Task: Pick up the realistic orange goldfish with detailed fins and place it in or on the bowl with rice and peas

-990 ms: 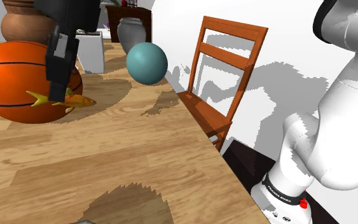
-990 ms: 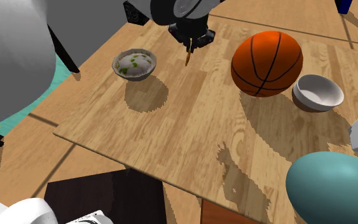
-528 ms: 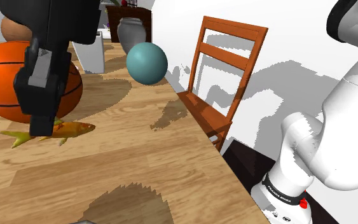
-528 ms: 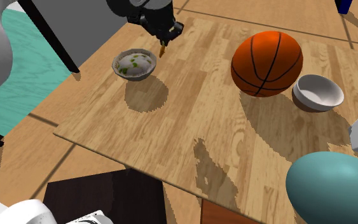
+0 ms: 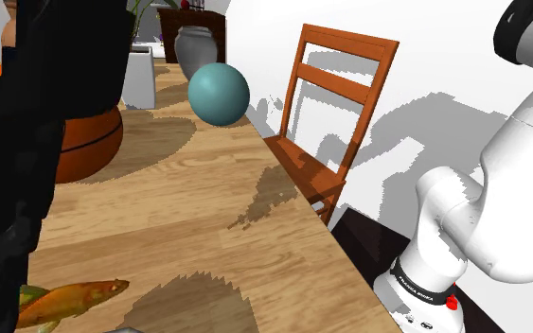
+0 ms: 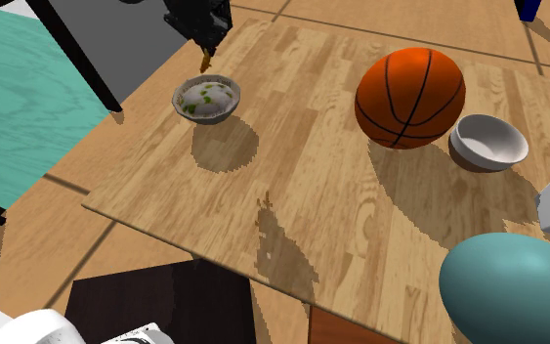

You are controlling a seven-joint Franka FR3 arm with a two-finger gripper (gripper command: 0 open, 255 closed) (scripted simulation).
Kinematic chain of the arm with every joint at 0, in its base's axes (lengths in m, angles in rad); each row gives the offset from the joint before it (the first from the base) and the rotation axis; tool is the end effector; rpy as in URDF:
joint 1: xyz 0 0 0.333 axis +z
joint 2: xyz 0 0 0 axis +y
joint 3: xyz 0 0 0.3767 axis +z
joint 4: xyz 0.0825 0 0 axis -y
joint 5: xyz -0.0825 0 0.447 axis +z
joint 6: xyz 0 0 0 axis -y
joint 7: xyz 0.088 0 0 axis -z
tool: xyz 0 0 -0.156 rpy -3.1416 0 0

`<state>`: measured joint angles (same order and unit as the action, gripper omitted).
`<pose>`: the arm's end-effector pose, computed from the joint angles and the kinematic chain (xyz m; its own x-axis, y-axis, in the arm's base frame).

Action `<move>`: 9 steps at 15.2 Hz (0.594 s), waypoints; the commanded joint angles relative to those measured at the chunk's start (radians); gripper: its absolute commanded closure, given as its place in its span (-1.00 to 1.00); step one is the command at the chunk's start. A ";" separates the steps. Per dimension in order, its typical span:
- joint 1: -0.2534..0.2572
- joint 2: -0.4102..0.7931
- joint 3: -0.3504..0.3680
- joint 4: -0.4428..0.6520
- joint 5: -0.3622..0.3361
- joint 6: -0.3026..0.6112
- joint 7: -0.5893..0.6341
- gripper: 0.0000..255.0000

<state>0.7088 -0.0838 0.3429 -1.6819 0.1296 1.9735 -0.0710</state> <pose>0.2979 0.5675 0.6700 0.4361 0.8219 0.3664 0.8944 -0.4409 -0.0754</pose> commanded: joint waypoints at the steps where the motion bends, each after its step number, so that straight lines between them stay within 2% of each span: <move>1: 0.020 0.009 0.027 0.006 -0.020 0.008 0.053 1.00; 2: 0.038 0.020 0.052 0.020 -0.039 0.008 0.101 1.00; 9: 0.039 0.003 0.051 -0.093 -0.028 0.105 0.089 1.00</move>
<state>0.7482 -0.0799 0.3950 -1.7600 0.1000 2.0642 0.0212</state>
